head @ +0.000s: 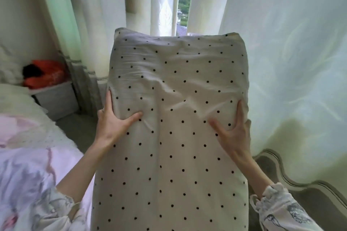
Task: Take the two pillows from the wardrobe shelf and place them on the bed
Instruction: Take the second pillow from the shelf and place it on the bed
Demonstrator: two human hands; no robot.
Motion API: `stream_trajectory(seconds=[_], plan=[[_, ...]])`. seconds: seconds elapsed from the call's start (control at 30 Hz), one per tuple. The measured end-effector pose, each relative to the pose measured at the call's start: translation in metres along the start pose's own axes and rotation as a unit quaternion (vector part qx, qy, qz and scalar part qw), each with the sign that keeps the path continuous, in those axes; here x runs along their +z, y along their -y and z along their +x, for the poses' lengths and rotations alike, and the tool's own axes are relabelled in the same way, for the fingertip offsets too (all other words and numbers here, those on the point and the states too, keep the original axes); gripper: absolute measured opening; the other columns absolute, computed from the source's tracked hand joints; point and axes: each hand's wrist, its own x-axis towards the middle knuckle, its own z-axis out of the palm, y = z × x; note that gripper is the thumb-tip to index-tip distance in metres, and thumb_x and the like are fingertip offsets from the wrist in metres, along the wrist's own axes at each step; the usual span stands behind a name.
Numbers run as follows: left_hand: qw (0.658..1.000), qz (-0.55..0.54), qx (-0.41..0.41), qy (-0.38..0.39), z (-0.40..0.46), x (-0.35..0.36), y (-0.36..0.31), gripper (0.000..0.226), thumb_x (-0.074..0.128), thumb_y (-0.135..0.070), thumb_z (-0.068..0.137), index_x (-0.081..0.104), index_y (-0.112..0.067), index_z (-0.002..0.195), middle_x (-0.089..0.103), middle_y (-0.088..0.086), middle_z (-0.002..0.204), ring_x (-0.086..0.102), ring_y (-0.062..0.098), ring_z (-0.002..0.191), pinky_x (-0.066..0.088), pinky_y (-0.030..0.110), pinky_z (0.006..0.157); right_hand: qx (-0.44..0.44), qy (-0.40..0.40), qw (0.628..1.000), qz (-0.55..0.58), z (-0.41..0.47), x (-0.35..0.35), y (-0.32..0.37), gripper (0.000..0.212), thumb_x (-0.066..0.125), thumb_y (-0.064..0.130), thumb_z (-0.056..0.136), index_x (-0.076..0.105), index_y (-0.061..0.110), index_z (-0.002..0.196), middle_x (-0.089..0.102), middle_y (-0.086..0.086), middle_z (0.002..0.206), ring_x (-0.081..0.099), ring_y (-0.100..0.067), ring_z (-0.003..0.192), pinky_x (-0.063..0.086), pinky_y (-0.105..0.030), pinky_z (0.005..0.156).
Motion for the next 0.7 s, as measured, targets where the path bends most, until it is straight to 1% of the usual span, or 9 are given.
stream_trajectory(seconds=[0.1,0.23,0.37,0.4,0.43,0.5,0.57,0.63,0.7], plan=[[0.999,0.001,-0.022,-0.047,0.035,-0.001,0.016,0.124,0.077,-0.07,0.044,-0.002,-0.055,0.138,0.034,0.01,0.141,0.04,0.03,0.125,0.036,0.05,0.103,-0.024,0.052,0.998,0.03,0.041,0.047,-0.007,0.104,0.067,0.064,0.06,0.0,0.057,0.139,0.035,0.004,0.117,0.035,-0.013,0.098,0.034,-0.033,0.084],[0.994,-0.003,-0.049,-0.101,0.069,-0.008,0.036,0.124,0.08,-0.063,0.049,0.0,-0.046,0.143,0.029,0.002,0.151,0.035,0.025,0.134,0.034,0.049,0.108,-0.058,0.15,0.986,0.053,0.094,0.104,-0.007,0.105,0.073,0.058,0.065,0.001,0.052,0.142,0.035,0.008,0.121,0.035,-0.01,0.098,0.033,-0.031,0.089],[0.984,0.012,-0.063,-0.165,0.093,-0.011,0.044,0.123,0.08,-0.06,0.052,0.002,-0.04,0.145,0.032,0.002,0.15,0.036,0.022,0.133,0.032,0.034,0.103,-0.074,0.198,0.974,0.086,0.138,0.155,-0.004,0.104,0.074,0.057,0.066,0.003,0.051,0.142,0.031,0.011,0.121,0.032,-0.007,0.102,0.031,-0.031,0.09],[0.982,0.013,-0.067,-0.175,0.099,-0.012,0.046,0.124,0.08,-0.061,0.05,0.003,-0.041,0.145,0.033,0.003,0.149,0.037,0.022,0.132,0.033,0.034,0.102,-0.082,0.208,0.971,0.09,0.146,0.168,-0.003,0.104,0.073,0.057,0.066,0.003,0.049,0.143,0.031,0.011,0.122,0.031,-0.007,0.103,0.031,-0.031,0.09],[0.98,0.015,-0.073,-0.185,0.105,-0.013,0.047,0.125,0.079,-0.064,0.047,0.003,-0.042,0.145,0.033,0.003,0.148,0.037,0.022,0.132,0.033,0.037,0.105,-0.094,0.219,0.967,0.092,0.154,0.18,-0.001,0.105,0.073,0.058,0.066,0.004,0.046,0.144,0.032,0.01,0.125,0.032,-0.008,0.105,0.031,-0.031,0.091],[0.974,0.021,-0.084,-0.21,0.118,-0.016,0.052,0.126,0.077,-0.067,0.044,0.005,-0.043,0.144,0.032,0.002,0.149,0.034,0.021,0.134,0.033,0.044,0.109,-0.121,0.24,0.959,0.095,0.172,0.206,0.001,0.107,0.07,0.06,0.065,0.004,0.039,0.147,0.034,0.006,0.142,0.033,-0.014,0.116,0.032,-0.033,0.094],[0.966,0.032,-0.083,-0.243,0.13,-0.017,0.056,0.125,0.079,-0.064,0.046,0.007,-0.041,0.145,0.029,-0.002,0.152,0.03,0.018,0.137,0.029,0.041,0.111,-0.143,0.264,0.949,0.1,0.189,0.234,0.003,0.108,0.069,0.061,0.066,0.004,0.035,0.148,0.023,0.003,0.154,0.028,-0.02,0.131,0.03,-0.038,0.102],[0.957,0.039,-0.082,-0.274,0.143,-0.017,0.06,0.123,0.082,-0.057,0.051,0.007,-0.037,0.146,0.025,-0.007,0.154,0.027,0.014,0.139,0.025,0.033,0.111,-0.144,0.29,0.94,0.107,0.206,0.262,0.005,0.109,0.07,0.063,0.065,0.007,0.033,0.148,0.023,-0.005,0.154,0.026,-0.024,0.136,0.024,-0.039,0.106],[0.948,0.041,-0.09,-0.301,0.158,-0.016,0.065,0.122,0.083,-0.053,0.053,0.008,-0.036,0.147,0.025,-0.009,0.154,0.027,0.011,0.139,0.025,0.033,0.113,-0.135,0.315,0.931,0.123,0.225,0.291,0.009,0.107,0.07,0.062,0.064,0.01,0.034,0.148,0.027,-0.01,0.15,0.03,-0.024,0.133,0.022,-0.031,0.101]])
